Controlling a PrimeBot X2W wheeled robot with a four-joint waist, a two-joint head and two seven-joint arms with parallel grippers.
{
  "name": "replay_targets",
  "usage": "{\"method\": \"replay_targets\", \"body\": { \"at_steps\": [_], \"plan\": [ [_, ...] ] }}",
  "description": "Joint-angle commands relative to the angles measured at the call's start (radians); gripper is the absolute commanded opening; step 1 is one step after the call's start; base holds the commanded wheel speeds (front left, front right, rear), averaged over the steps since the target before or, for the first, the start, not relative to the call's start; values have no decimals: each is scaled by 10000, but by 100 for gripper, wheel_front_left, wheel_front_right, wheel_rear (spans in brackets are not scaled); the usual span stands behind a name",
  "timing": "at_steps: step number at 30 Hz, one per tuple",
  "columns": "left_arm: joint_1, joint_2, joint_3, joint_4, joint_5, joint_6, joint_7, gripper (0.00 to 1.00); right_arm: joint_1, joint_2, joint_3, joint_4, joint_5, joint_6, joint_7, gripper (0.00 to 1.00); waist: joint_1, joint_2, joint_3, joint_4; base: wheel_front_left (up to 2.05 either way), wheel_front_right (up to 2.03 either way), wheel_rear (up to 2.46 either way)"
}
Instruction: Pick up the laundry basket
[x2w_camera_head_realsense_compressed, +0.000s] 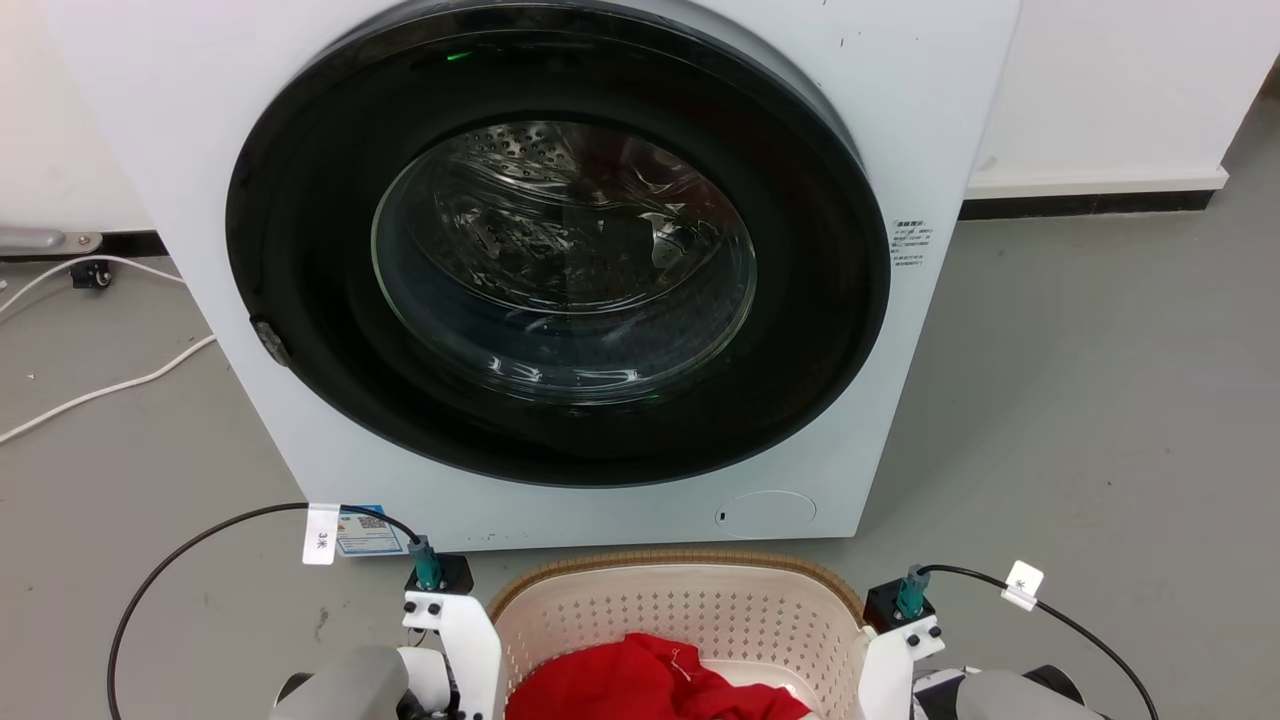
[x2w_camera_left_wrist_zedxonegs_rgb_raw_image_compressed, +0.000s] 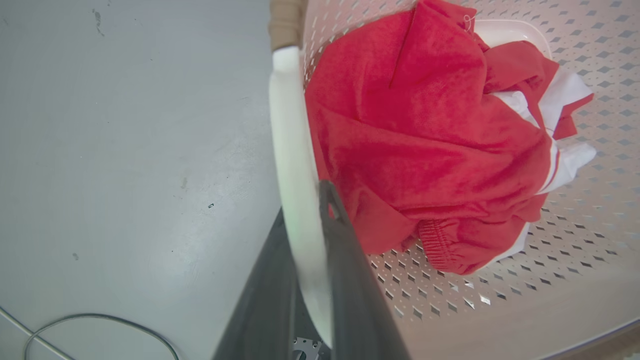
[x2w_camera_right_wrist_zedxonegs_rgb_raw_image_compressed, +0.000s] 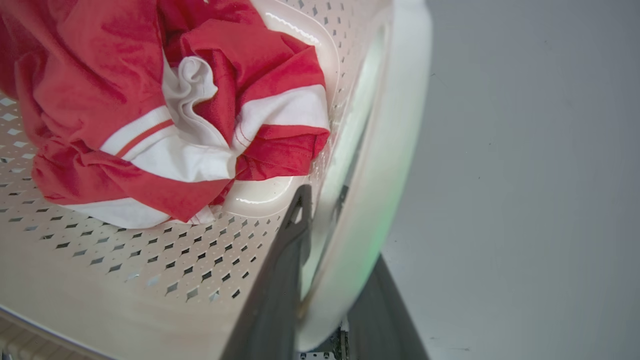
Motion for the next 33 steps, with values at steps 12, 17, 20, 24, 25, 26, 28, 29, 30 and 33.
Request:
{"method": "replay_targets", "body": {
  "at_steps": [12, 17, 20, 24, 25, 26, 28, 29, 30, 33],
  "plan": [
    [-286, -115, -214, -114, -218, -91, -122, 0, -61, 133, 172, -113, 83, 137, 2, 0, 0, 0, -3, 18, 0, 0, 0],
    [-294, -113, -285, -100, -296, -91, -125, 0, -53, 138, 196, -94, 101, 137, 33, 0, 0, 0, -5, 17, 0, 0, 0],
    [-299, -103, -328, -118, -362, -91, -135, 0, -56, 147, 206, -83, 123, 137, 34, 0, 0, 0, 2, 12, 0, 0, 0],
    [-310, -83, -390, -138, -421, -93, -143, 0, -66, 162, 218, -65, 150, 137, 28, 0, 0, 0, 11, 8, 0, 0, 0],
    [-313, -78, -405, -141, -439, -91, -150, 0, -68, 165, 220, -59, 155, 137, 24, 0, 0, 0, 13, 8, 0, 0, 0],
    [-313, -72, -419, -143, -455, -91, -156, 0, -68, 170, 222, -52, 160, 137, 24, 0, 0, 0, 13, 8, 0, 0, 0],
    [-315, -63, -451, -147, -469, -91, -160, 0, -65, 179, 227, -43, 164, 138, 27, 0, 0, 0, 15, 9, 0, 0, 0],
    [-318, -59, -464, -150, -487, -91, -165, 0, -66, 182, 228, -41, 152, 138, 23, 0, 0, 0, 16, 8, 0, 0, 0],
    [-321, -57, -478, -151, -507, -91, -170, 0, -67, 183, 228, -40, 153, 138, 21, 0, 0, 0, 17, 7, 0, 0, 0],
    [-325, -56, -520, -154, -555, -92, -175, 0, -70, 188, 233, -43, 173, 138, 22, 0, 0, 0, 22, 2, 0, 0, 0]
  ]
}}
